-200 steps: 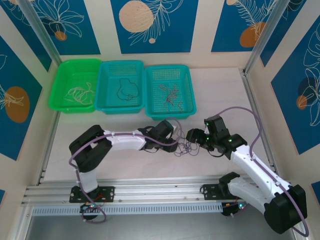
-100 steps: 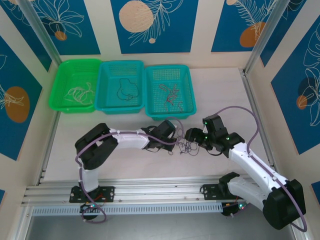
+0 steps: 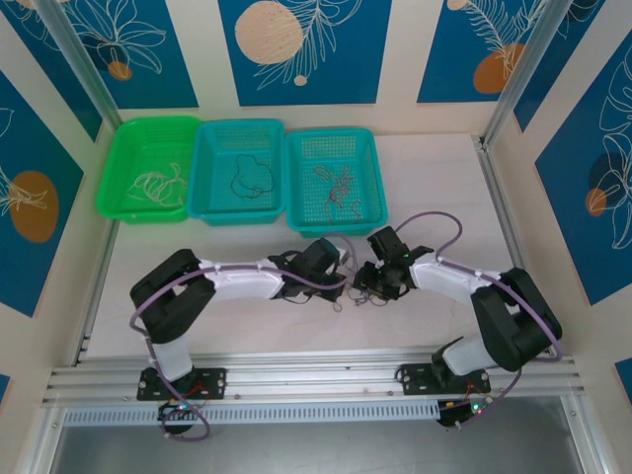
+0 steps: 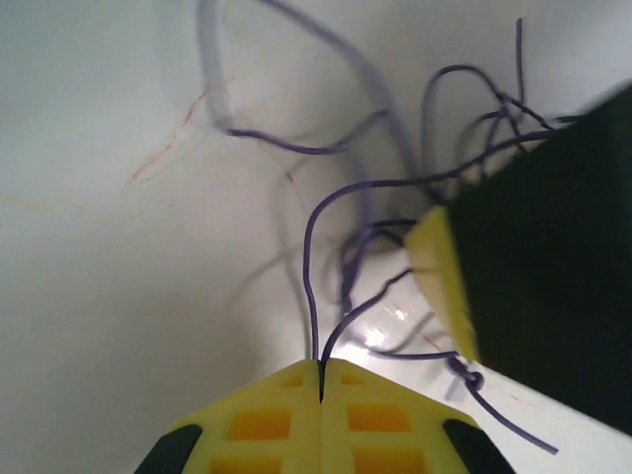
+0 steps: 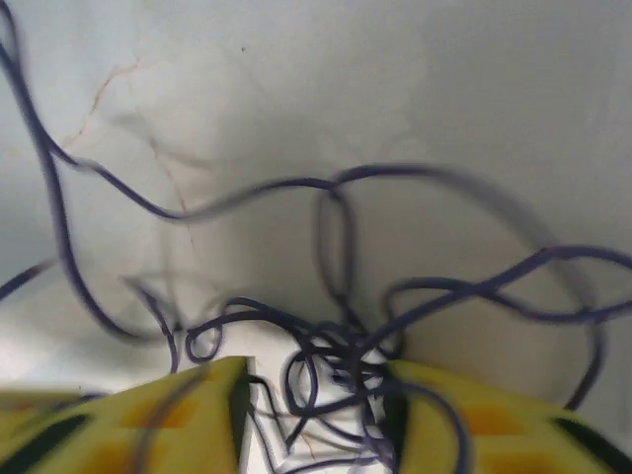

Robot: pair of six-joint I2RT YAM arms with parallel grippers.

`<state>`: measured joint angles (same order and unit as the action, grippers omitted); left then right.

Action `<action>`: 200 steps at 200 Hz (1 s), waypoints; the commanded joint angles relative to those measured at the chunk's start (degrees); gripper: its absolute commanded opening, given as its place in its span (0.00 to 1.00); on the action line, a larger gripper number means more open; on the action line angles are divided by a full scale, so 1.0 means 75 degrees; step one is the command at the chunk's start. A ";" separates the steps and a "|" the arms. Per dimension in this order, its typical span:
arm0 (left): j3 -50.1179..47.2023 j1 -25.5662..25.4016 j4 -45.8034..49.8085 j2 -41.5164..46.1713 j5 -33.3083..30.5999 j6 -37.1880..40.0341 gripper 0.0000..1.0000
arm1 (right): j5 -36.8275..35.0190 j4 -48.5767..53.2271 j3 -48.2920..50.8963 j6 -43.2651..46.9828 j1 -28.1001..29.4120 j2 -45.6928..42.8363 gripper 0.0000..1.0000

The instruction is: Untangle the cables

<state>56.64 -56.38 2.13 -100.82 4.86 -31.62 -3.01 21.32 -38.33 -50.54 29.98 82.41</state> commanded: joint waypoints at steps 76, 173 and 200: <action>-0.1791 0.1478 0.0833 0.3466 -0.0357 -0.0089 0.00 | -0.1143 0.0099 0.0114 -0.0151 -0.0409 -0.0344 0.00; -0.2334 0.3926 0.3165 0.6624 -0.0532 0.0516 0.00 | -0.1309 0.0372 0.0554 -0.0317 -0.1376 -0.1200 0.00; -0.2059 0.4553 0.3758 0.7038 -0.0525 0.0697 0.00 | -0.1287 0.0552 0.0729 -0.0357 -0.1925 -0.1674 0.00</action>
<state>38.79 -25.71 23.51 -50.24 1.69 -28.97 -11.62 22.70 -34.50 -52.12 18.41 73.21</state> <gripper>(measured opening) 0.042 0.055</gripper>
